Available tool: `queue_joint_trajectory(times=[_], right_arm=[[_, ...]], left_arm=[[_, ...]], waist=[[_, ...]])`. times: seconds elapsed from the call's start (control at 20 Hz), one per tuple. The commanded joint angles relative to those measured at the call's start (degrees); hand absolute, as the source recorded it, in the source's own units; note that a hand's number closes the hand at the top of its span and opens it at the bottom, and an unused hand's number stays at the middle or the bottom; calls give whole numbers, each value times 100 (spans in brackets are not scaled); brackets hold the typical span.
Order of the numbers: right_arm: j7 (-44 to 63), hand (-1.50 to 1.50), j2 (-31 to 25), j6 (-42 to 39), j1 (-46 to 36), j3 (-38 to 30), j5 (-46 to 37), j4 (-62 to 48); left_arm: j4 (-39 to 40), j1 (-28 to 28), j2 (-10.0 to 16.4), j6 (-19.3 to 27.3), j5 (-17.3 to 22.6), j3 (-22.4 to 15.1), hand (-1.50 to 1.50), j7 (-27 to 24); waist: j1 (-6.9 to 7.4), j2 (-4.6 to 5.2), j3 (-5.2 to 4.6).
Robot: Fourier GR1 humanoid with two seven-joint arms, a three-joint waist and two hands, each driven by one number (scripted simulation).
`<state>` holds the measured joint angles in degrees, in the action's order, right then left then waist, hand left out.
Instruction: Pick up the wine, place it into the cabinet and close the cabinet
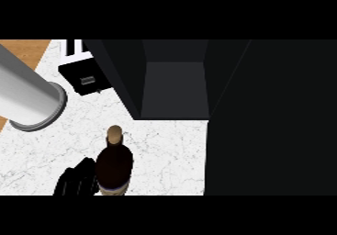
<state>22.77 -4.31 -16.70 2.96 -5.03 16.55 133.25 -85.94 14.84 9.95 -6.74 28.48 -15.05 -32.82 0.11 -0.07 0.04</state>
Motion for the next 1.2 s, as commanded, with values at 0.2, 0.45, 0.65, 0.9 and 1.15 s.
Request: queue_joint_trajectory(times=[0.2, 0.45, 0.65, 0.9, 1.15], right_arm=[[-41, -150, -2, -157, 283, 24, -13, 92], [-284, -150, -82, -241, 6, -196, 95, -423], [-580, -150, 202, -246, 510, 110, -269, -212], [-672, -150, -105, -434, 168, -369, 112, -655], [-431, -150, -44, -283, 38, -185, 28, -565]], left_arm=[[-1430, -117, -203, 864, -218, -74, 150, 954], [-1397, -1125, -647, 1514, -253, -136, 150, 1946], [-1285, -1619, -856, 1879, -625, -120, 150, 2182], [-429, -2928, -987, 2236, -648, 131, 150, 2119], [21, -3181, -992, 2633, -1131, -54, 150, 1983]], waist=[[-11, 0, -3], [-32, 8, -2], [-39, 3, -2], [-69, 15, -2], [-44, 10, -4]])
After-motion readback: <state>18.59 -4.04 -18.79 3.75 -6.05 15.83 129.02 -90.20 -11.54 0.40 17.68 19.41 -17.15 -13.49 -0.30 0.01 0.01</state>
